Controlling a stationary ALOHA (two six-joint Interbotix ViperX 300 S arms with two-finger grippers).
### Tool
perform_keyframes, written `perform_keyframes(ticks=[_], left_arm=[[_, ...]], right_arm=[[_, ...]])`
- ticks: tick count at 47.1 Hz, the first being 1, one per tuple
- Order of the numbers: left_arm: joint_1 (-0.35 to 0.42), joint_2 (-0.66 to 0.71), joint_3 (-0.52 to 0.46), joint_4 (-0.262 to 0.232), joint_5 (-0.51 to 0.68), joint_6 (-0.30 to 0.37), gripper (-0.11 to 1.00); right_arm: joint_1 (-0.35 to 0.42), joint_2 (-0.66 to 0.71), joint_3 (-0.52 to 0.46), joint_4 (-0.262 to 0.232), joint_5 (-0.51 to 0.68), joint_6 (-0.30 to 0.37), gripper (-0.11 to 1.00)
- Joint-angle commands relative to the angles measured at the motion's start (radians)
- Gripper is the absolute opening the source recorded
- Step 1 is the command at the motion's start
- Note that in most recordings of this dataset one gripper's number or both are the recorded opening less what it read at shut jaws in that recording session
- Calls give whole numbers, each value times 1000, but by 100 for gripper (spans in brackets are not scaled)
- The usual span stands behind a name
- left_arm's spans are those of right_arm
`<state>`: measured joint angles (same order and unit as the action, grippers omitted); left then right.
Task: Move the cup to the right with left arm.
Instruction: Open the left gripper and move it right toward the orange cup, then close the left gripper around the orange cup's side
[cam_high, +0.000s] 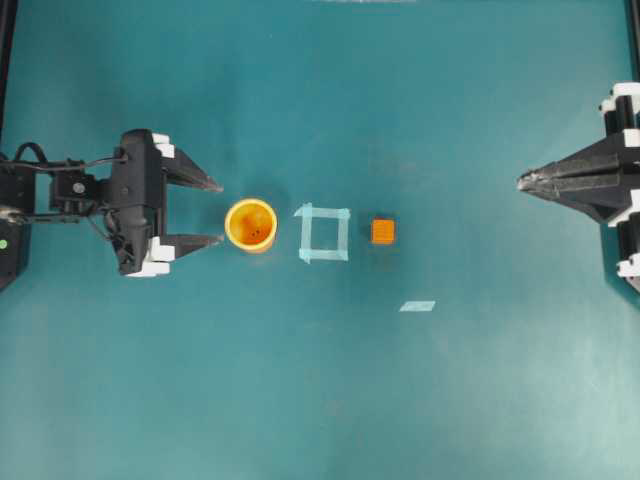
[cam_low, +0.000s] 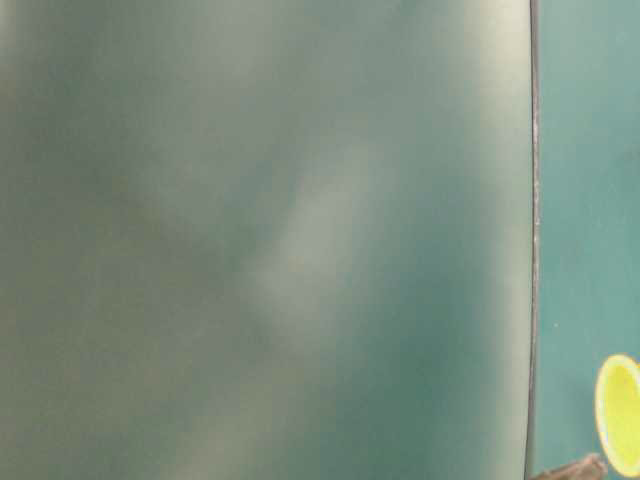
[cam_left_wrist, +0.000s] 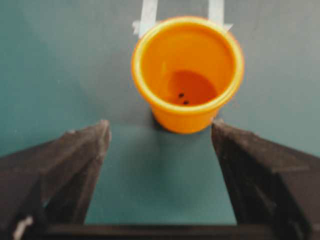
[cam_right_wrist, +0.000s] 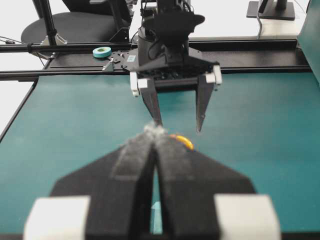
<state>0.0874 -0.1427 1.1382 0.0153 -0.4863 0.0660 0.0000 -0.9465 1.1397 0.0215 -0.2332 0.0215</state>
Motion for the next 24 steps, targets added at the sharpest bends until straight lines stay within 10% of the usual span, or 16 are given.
perform_keyframes(ticks=[1,24], left_arm=[[0,28,-25,2,-17,-3,80],[-32,103,-84,2,-20,-18,84]], right_arm=[[2,3,-34,2,-3,2,-1],[2,2,-41,2,29,2,-1]])
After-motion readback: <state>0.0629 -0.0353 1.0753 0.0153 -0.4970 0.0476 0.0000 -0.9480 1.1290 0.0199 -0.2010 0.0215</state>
